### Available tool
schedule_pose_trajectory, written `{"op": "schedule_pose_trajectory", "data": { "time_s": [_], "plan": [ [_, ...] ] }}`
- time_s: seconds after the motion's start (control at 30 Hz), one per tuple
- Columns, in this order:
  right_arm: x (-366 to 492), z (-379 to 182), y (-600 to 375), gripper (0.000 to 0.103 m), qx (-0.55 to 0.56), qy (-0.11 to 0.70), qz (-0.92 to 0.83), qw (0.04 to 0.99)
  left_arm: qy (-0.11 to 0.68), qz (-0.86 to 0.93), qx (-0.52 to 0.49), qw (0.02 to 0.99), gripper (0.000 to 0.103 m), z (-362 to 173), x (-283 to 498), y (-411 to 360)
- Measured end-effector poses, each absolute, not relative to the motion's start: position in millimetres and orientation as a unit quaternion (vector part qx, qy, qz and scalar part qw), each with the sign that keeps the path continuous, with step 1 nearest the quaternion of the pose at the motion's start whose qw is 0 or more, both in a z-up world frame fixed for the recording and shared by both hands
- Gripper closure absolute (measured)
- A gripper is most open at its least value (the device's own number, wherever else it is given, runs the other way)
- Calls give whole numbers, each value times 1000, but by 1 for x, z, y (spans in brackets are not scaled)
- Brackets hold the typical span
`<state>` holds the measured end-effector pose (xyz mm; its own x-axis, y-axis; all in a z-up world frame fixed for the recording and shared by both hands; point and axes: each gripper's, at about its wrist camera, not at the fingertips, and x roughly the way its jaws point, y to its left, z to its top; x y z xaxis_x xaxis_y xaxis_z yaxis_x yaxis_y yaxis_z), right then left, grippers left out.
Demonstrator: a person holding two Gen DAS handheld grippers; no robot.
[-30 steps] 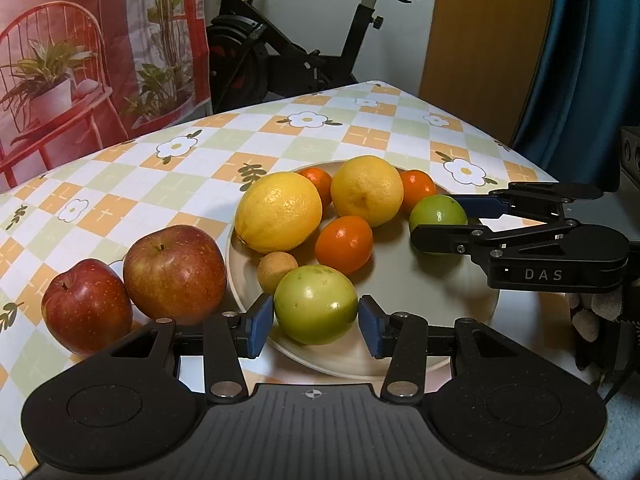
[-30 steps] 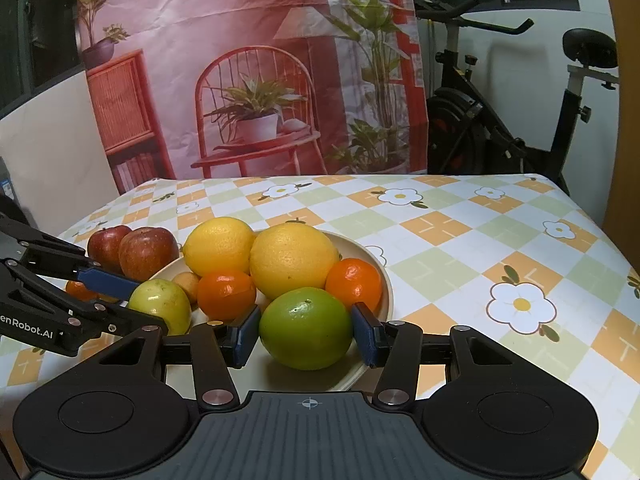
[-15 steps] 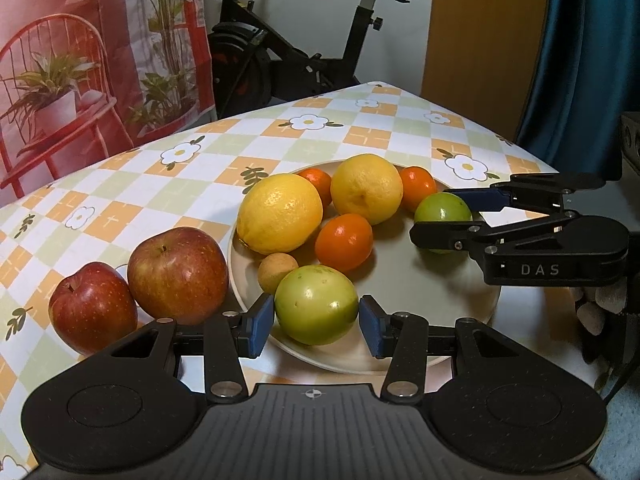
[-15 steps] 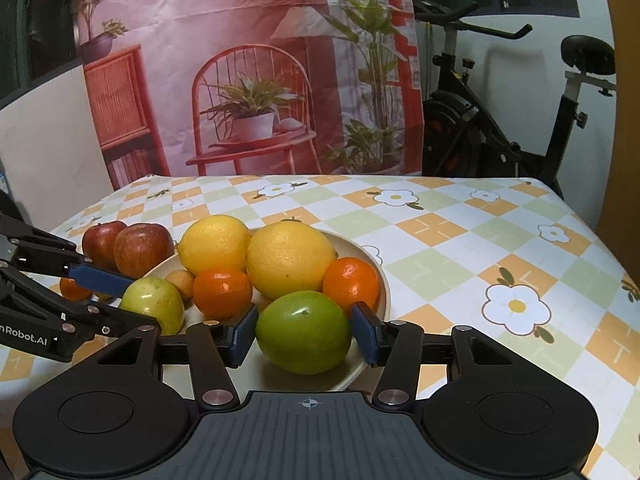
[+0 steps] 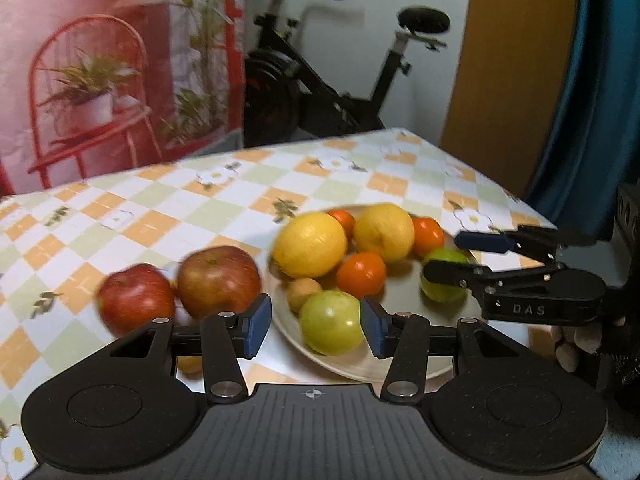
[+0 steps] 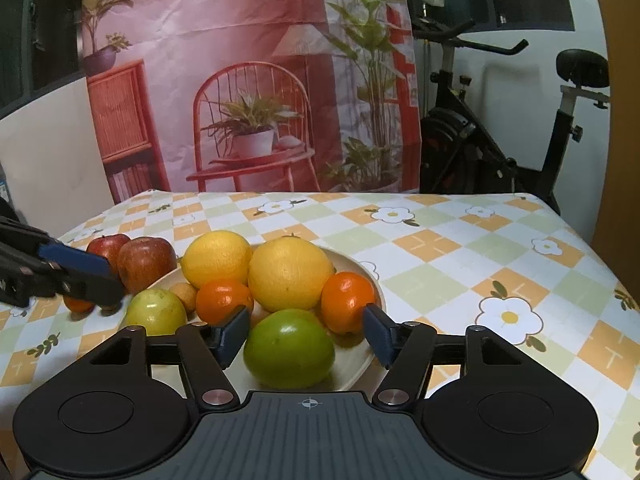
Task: Organize fruits
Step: 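Open the left tool on the plate while the right tool releases its green fruit, then move the left tool to a tangerine while the right tool approaches a small brown kiwi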
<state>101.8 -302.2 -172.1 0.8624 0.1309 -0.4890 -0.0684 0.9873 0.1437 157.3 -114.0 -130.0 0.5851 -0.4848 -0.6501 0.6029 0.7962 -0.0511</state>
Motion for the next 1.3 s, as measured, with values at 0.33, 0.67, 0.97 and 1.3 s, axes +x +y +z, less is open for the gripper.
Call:
{"op": "schedule_pose_trajectory", "data": {
  "time_s": [0.33, 0.67, 0.97, 1.3],
  "plan": [
    [98, -171, -308, 41, 76, 245, 51, 965, 320, -230, 64, 917, 48, -122, 157, -72],
    [97, -170, -308, 40, 72, 243, 46, 966, 325, -167, 20, 931, 48, -111, 166, -20],
    [98, -168, -304, 41, 76, 262, 35, 961, 310, -147, 2, 939, 48, -102, 162, 0],
    [116, -141, -265, 42, 80, 280, 56, 955, 327, -166, -5, 930, 48, -114, 165, 6]
  ]
}}
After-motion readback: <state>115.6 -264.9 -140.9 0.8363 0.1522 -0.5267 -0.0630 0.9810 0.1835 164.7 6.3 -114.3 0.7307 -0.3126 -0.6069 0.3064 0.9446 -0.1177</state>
